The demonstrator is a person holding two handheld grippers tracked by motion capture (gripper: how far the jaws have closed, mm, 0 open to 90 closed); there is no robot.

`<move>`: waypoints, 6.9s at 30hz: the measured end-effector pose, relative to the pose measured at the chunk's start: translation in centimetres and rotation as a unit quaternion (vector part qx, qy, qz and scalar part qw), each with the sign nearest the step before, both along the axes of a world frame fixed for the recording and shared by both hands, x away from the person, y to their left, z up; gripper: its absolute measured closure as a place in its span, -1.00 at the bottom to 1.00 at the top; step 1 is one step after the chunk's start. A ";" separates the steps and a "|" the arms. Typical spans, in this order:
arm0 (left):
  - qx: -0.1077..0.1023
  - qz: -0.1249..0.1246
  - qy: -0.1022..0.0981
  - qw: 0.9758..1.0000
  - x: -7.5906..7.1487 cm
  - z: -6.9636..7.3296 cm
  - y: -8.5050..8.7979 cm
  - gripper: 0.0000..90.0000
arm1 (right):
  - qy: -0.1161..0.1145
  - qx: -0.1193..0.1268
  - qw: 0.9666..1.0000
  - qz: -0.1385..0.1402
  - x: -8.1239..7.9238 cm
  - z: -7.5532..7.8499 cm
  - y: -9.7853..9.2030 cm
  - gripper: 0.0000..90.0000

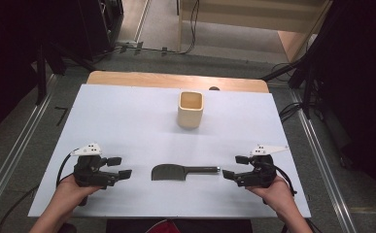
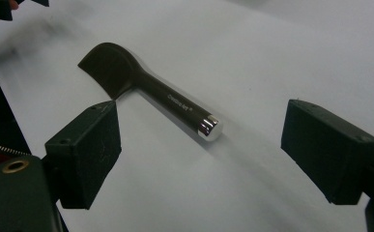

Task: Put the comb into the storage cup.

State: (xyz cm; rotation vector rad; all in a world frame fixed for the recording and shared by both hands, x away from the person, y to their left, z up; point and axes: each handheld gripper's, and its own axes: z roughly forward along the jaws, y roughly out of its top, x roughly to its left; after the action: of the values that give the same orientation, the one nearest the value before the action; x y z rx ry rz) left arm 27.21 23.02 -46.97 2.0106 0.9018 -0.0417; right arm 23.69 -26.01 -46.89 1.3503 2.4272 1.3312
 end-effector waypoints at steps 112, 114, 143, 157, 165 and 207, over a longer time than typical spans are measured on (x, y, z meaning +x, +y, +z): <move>-0.003 -0.001 0.005 1.000 0.1 0.1 0.1 -0.39 | 0.035 -0.070 0.985 0.155 4.0 -4.0 18.3 0.95; -0.003 -0.001 0.006 1.000 0.1 0.1 0.1 -0.39 | 0.038 -0.069 0.985 0.150 4.3 -4.0 18.1 0.95; -0.005 -0.001 0.007 1.000 0.1 0.1 0.2 -0.39 | 0.034 -0.037 0.990 0.129 5.9 -1.6 16.4 0.50; -0.006 -0.007 0.007 1.000 0.0 0.1 0.0 -0.39 | 0.021 -0.034 0.992 0.120 5.7 1.2 11.5 -0.29; -0.010 -0.006 0.016 1.000 0.1 0.0 0.0 -0.40 | 0.015 -0.024 0.995 0.097 5.3 1.6 8.3 -0.36; 0.003 -0.021 0.009 1.000 -0.1 -0.1 -0.5 -0.40 | 0.014 -0.019 1.000 0.005 -0.1 -1.3 -1.4 -0.44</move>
State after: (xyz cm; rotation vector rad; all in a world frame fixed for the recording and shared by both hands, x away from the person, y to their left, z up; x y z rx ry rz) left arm 27.10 22.50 -47.02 2.0371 0.8711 -0.0808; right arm 23.56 -27.41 -48.19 1.3589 2.4685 1.2701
